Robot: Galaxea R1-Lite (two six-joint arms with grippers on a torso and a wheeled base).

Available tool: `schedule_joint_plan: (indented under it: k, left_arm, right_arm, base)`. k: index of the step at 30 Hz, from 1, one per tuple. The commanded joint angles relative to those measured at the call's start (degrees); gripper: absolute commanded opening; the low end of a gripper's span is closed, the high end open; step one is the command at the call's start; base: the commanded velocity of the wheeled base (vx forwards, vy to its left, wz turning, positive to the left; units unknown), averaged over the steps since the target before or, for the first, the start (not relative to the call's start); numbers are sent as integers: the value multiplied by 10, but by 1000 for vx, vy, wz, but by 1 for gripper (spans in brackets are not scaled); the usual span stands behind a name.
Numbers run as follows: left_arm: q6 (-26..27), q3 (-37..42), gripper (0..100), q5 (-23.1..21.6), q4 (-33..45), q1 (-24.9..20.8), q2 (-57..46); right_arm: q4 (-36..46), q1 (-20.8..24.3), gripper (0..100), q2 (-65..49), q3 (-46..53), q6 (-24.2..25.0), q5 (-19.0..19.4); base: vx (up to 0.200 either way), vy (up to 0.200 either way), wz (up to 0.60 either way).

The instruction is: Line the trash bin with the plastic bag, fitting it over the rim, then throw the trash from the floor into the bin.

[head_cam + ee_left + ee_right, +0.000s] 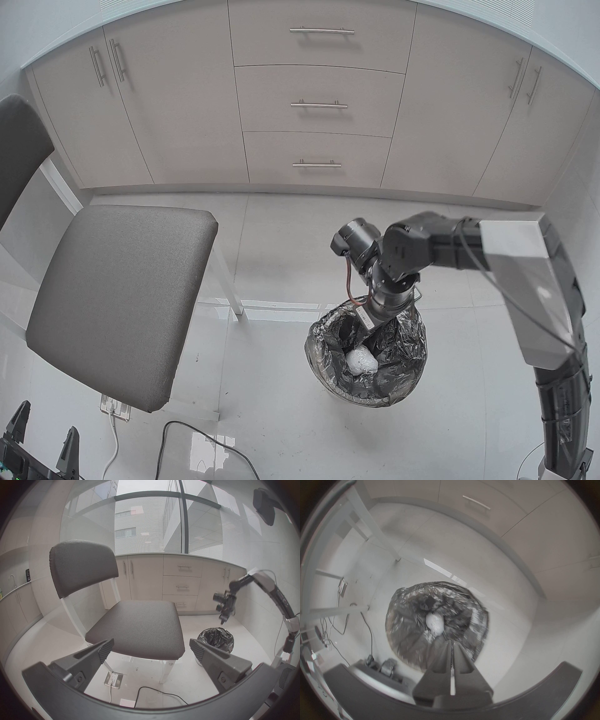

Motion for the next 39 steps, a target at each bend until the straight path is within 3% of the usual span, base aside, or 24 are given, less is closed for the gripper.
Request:
schedule_joint_plan:
  k: [1, 3, 4, 5, 8, 10, 12, 14, 17, 19, 21, 22, 23, 24, 25, 27, 29, 32, 34, 39]
  left_arm:
    - [0, 8, 100, 0, 0, 0, -9]
    - [0, 7, 100, 0, 0, 0, -9]
    - [0, 7, 100, 0, 0, 0, -9]
    - [0, 7, 100, 0, 0, 0, -9]
    - [0, 7, 100, 0, 0, 0, -9]
    - [0, 7, 100, 0, 0, 0, -9]
    - [0, 7, 100, 0, 0, 0, -9]
    - [0, 7, 100, 0, 0, 0, -9]
    - [0, 7, 100, 0, 0, 0, -9]
    - [0, 7, 100, 0, 0, 0, -9]
    - [0, 8, 100, 0, 0, 0, -9]
    - [0, 7, 100, 0, 0, 0, -9]
    - [0, 8, 100, 0, 0, 0, -9]
    - [0, 7, 100, 0, 0, 0, -9]
    - [0, 7, 100, 0, 0, 0, -9]
    - [0, 7, 100, 0, 0, 0, -9]
    - [0, 7, 100, 0, 0, 0, -9]
    - [0, 7, 100, 0, 0, 0, -9]
    - [0, 7, 100, 0, 0, 0, -9]
    - [0, 7, 100, 0, 0, 0, -9]
  right_arm:
    - [158, 56, 0, -211, 0, -1, -92]
    - [246, 90, 0, -302, 0, 0, -165]
    - [246, 90, 0, -302, 0, 0, -165]
    - [301, 114, 0, -378, 0, -7, -226]
    - [360, 137, 0, -469, 0, -27, -307]
    - [388, 113, 0, -518, 0, -32, -317]
    - [418, 36, 0, -561, 0, -37, -313]
    - [454, -41, 0, -599, 0, -48, -298]
    - [452, -86, 0, -665, 0, -62, -277]
    - [451, -157, 0, -712, 0, -102, -262]
    - [451, -229, 0, -767, 0, -156, -209]
    - [451, -233, 0, -771, 0, -160, -203]
    - [451, -274, 0, -844, 0, -198, -127]
    - [451, -277, 0, -849, 0, -202, -123]
    - [450, -315, 0, -913, 0, -226, -80]
    - [450, -356, 0, -992, 0, -229, -59]
    - [449, -364, 0, -1017, 0, -229, -56]
    - [418, -391, 0, -1144, 0, -236, -15]
    - [395, -400, 0, -1204, 0, -238, -9]
    - [369, -394, 0, -1317, 0, -244, 14]
  base:
    - [0, 0, 0]
    - [0, 0, 0]
    - [0, 0, 0]
    - [0, 0, 0]
    - [0, 0, 0]
    - [0, 0, 0]
    - [0, 0, 0]
    - [0, 0, 0]
    - [0, 0, 0]
    - [0, 0, 0]
    - [0, 0, 0]
    - [0, 0, 0]
    - [0, 0, 0]
    - [0, 0, 0]
    - [0, 0, 0]
    - [0, 0, 0]
    - [0, 0, 0]
    - [0, 0, 0]
    - [0, 0, 0]
    - [0, 0, 0]
